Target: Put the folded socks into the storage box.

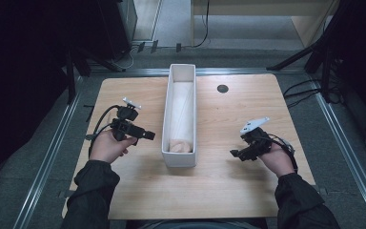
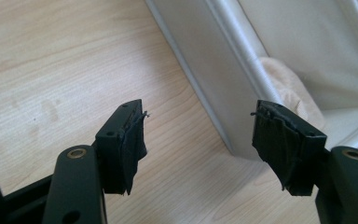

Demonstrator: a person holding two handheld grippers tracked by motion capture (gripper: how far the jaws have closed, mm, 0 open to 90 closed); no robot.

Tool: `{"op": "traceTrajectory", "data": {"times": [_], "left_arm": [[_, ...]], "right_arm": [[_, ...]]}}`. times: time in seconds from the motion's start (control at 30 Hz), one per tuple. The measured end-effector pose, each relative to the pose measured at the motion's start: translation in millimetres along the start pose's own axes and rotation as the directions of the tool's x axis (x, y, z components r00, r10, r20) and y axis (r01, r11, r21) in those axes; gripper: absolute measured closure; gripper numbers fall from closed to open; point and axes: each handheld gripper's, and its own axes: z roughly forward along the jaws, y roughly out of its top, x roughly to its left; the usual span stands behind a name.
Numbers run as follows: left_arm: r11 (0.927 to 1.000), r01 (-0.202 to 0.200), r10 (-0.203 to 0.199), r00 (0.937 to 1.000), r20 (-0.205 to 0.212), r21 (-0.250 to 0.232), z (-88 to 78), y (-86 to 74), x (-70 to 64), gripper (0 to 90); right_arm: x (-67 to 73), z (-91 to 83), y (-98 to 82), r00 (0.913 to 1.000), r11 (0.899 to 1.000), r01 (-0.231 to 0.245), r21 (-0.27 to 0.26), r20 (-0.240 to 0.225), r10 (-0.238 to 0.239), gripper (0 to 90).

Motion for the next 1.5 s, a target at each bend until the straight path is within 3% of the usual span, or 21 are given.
{"op": "traceTrajectory", "data": {"times": [0.17, 0.37, 0.43, 0.53, 0.67, 0.8, 0.83, 0.87, 0.93, 1.27, 1.5], "left_arm": [[0.9992, 0.024, -0.023, 0.9997, -0.008, 0.033, 10.4, -14.0, 15.1, 32.9], [0.9992, 0.034, -0.034, 0.9994, -0.006, 0.021, 15.4, -23.3, 25.0, 32.3], [0.9999, 0.01, -0.01, 0.9999, -0.004, -0.007, 13.5, -26.6, 26.2, 32.2], [0.9998, 0.007, -0.007, 0.9998, -0.017, -0.019, 12.9, -32.9, 27.2, 32.1], [0.9999, 0.002, -0.002, 0.9997, -0.024, -0.015, 14.9, -41.2, 30.9, 31.9], [1.0, -0.004, 0.005, 0.9972, -0.075, 0.007, 17.1, -47.3, 32.7, 32.0], [0.9998, -0.017, 0.018, 0.9985, -0.052, 0.01, 16.6, -49.2, 35.0, 29.8], [1.0, -0.004, 0.004, 0.9994, -0.035, 0.001, 16.1, -53.1, 39.3, 29.5], [0.9998, 0.02, -0.02, 0.9989, -0.043, -0.004, 16.4, -57.9, 42.9, 28.0], [0.9981, 0.06, -0.06, 0.997, -0.048, -0.013, 15.4, -72.0, 60.1, 26.3], [0.9973, 0.073, -0.073, 0.9961, -0.048, -0.007, 16.4, -75.1, 63.1, 26.0]], "right_arm": [[0.4, -0.5, -0.9, 1.0, 1.0, 0.003, 0.002, 0.003, -0.003, 21.7], [0.1, -1.6, -1.3, 1.0, 1.0, 0.001, -0.002, 0.007, -0.001, 21.7], [1.3, -2.6, -1.2, 0.9999, 1.0, 0.004, -0.008, 0.012, -0.004, 21.7], [2.0, -2.3, -1.2, 0.9999, 1.0, 0.008, -0.004, 0.01, -0.008, 21.7], [2.6, -2.1, -0.8, 0.9999, 1.0, 0.013, -0.003, 0.01, -0.013, 21.7], [3.1, -1.8, 0.2, 0.9999, 1.0, 0.014, -0.006, 0.008, -0.014, 21.7], [3.7, -0.9, 1.0, 0.9997, 1.0, 0.024, -0.005, 0.007, -0.024, 21.7], [4.2, -0.6, 1.2, 0.9997, 1.0, 0.023, -0.002, 0.007, -0.023, 21.7], [4.1, -0.4, 1.5, 0.9997, 1.0, 0.022, -0.001, 0.008, -0.022, 21.7], [4.2, 1.8, 4.8, 0.9995, 0.999, 0.032, 0.001, 0.006, -0.032, 21.5], [4.4, 4.1, 6.7, 0.9994, 0.999, 0.036, 0.002, 0.003, -0.036, 21.5]]}}
